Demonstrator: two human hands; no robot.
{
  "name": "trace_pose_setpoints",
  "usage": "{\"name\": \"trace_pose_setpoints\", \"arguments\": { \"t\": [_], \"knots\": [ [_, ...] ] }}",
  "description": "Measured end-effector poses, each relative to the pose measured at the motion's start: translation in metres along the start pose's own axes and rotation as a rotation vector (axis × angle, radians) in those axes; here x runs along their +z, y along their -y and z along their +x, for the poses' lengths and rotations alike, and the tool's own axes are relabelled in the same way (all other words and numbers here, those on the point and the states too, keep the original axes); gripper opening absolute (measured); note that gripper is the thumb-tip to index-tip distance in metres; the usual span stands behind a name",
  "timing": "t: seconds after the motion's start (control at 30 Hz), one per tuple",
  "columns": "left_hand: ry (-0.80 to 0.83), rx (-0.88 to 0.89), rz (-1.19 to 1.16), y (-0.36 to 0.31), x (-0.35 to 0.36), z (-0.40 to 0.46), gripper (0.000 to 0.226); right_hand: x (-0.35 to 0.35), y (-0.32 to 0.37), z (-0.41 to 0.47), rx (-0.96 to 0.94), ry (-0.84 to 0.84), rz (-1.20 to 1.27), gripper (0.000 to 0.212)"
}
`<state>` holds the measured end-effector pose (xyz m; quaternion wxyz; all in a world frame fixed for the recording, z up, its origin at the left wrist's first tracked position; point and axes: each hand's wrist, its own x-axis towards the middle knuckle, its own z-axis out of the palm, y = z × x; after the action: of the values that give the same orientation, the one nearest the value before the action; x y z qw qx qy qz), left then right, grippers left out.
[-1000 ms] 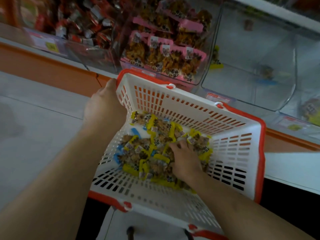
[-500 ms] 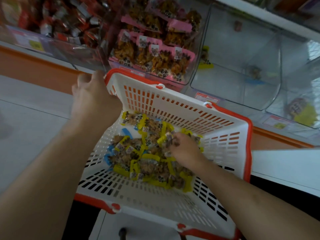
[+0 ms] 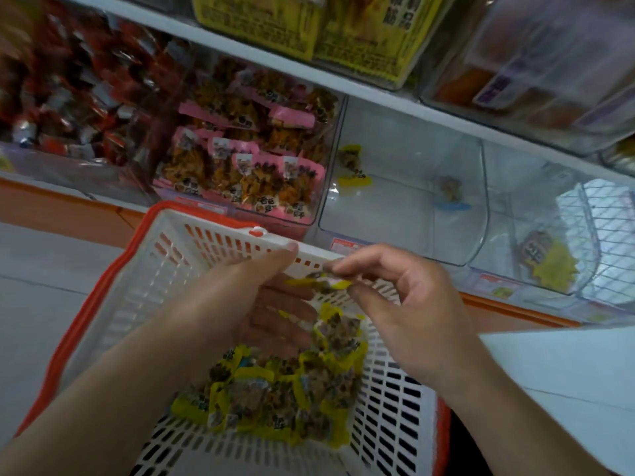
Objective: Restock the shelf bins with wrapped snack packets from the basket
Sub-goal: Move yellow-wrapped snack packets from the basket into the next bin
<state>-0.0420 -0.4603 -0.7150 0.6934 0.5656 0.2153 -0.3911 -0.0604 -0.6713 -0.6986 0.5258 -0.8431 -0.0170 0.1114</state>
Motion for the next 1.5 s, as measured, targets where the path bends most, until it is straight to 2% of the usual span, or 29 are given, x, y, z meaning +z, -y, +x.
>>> {"name": "trace_pose_setpoints", "arguments": {
  "t": [0.1, 0.17, 0.23, 0.27, 0.33, 0.37, 0.43, 0.5, 0.53, 0.63, 0.73, 0.83, 0.9, 0.97, 1.03, 1.1, 1.13, 1.2, 1.27, 1.37, 1.5],
  "knots": [
    [-0.021, 0.205, -0.060, 0.002, 0.004, 0.010, 0.025, -0.008, 0.003, 0.013, -0.107, 0.010, -0.121, 0.035],
    [-0.078, 0.319, -0.028, 0.003, 0.006, 0.013, 0.024, -0.013, -0.001, 0.023, -0.119, -0.067, -0.171, 0.042],
    [-0.120, 0.374, -0.012, 0.001, 0.007, 0.015, 0.024, -0.019, -0.007, 0.032, -0.067, -0.171, -0.065, 0.050],
    [-0.129, 0.398, 0.012, 0.000, 0.007, 0.016, 0.022, -0.023, -0.008, 0.036, -0.038, -0.189, 0.067, 0.051],
    [-0.153, 0.442, 0.137, -0.003, 0.008, 0.018, 0.020, -0.028, -0.006, 0.044, -0.012, -0.161, 0.245, 0.040],
    [-0.158, 0.460, 0.211, -0.005, 0.007, 0.018, 0.020, -0.029, -0.005, 0.046, -0.011, -0.118, 0.230, 0.033],
    [-0.150, 0.475, 0.288, -0.006, 0.009, 0.020, 0.023, -0.026, -0.004, 0.048, 0.001, 0.017, 0.059, 0.029],
    [-0.171, 0.468, 0.233, -0.006, 0.011, 0.022, 0.025, -0.020, -0.005, 0.047, 0.035, 0.128, -0.095, 0.033],
    [-0.195, 0.463, 0.190, -0.005, 0.012, 0.024, 0.026, -0.018, -0.003, 0.046, 0.073, 0.136, -0.083, 0.031],
    [-0.199, 0.408, 0.099, 0.000, 0.012, 0.028, 0.036, -0.012, -0.003, 0.041, 0.170, 0.012, 0.036, 0.025],
    [-0.173, 0.395, 0.053, 0.004, 0.014, 0.029, 0.028, -0.008, -0.009, 0.037, 0.247, -0.019, 0.061, 0.041],
    [-0.271, 0.432, 0.121, 0.005, 0.014, 0.032, 0.018, -0.008, -0.007, 0.033, 0.090, 0.040, -0.113, 0.061],
    [-0.274, 0.448, 0.110, 0.003, 0.014, 0.033, 0.018, -0.010, -0.007, 0.034, 0.018, 0.079, -0.187, 0.057],
    [-0.271, 0.464, 0.078, -0.001, 0.016, 0.030, 0.025, -0.011, -0.007, 0.036, 0.054, 0.095, -0.140, 0.049],
    [-0.271, 0.483, 0.068, -0.004, 0.017, 0.028, 0.030, -0.015, -0.006, 0.041, 0.101, 0.001, -0.031, 0.044],
    [-0.313, 0.513, 0.234, -0.003, 0.013, 0.029, 0.034, -0.024, -0.008, 0.056, 0.145, -0.169, 0.046, 0.041],
    [-0.365, 0.554, 0.431, -0.002, 0.008, 0.030, 0.042, -0.032, -0.015, 0.072, 0.177, -0.253, 0.050, 0.040],
    [-0.414, 0.640, 0.837, 0.002, -0.001, 0.031, 0.070, -0.047, -0.035, 0.111, 0.230, -0.383, 0.062, 0.040],
    [-0.403, 0.637, 1.048, 0.011, -0.012, 0.040, 0.091, -0.058, -0.059, 0.155, 0.262, -0.442, 0.060, 0.040],
    [-0.429, 0.575, 1.190, 0.022, -0.017, 0.049, 0.095, -0.065, -0.087, 0.210, 0.284, -0.524, -0.069, 0.038],
    [-0.434, 0.625, 1.208, 0.025, -0.022, 0.057, 0.085, -0.067, -0.119, 0.255, 0.323, -0.516, -0.029, 0.035]
  ]
}}
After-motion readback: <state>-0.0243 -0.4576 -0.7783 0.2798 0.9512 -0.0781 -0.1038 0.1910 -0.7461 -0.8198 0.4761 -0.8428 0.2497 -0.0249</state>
